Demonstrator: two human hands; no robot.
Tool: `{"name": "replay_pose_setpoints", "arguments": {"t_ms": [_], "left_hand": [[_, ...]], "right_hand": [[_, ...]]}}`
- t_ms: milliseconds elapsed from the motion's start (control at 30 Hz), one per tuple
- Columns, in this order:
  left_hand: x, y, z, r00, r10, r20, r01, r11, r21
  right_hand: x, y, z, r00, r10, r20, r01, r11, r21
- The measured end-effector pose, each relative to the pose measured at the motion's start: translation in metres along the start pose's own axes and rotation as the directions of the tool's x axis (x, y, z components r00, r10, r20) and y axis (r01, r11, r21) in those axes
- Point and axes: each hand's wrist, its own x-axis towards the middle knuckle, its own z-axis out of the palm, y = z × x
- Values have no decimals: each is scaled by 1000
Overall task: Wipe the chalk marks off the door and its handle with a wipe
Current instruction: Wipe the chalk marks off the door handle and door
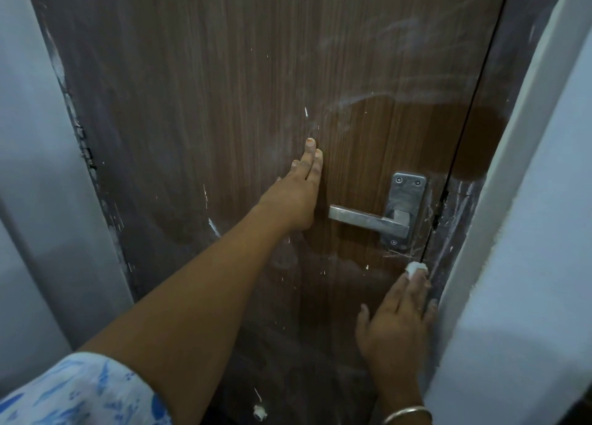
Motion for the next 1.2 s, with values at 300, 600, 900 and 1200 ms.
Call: {"name": "replay_pose_setpoints", "arguments": {"t_ms": [300, 600, 900, 1200], "left_hand": [[-3, 7, -5, 999, -23, 30, 23, 999, -22], [-26, 54, 0, 976, 133, -170, -125, 991, 56], [-7, 76, 12, 962, 270, 35, -272, 953, 136], [1, 78, 4, 959, 239, 152, -251, 966, 64]], "right_hand": [[0, -13, 4, 990, -138, 20, 138, 990, 1], [5, -20, -1, 986, -160, 51, 160, 987, 16], [12, -37, -13, 995, -93, 36, 90, 993, 80], [13, -31, -15, 994, 96, -55, -84, 979, 186]]}}
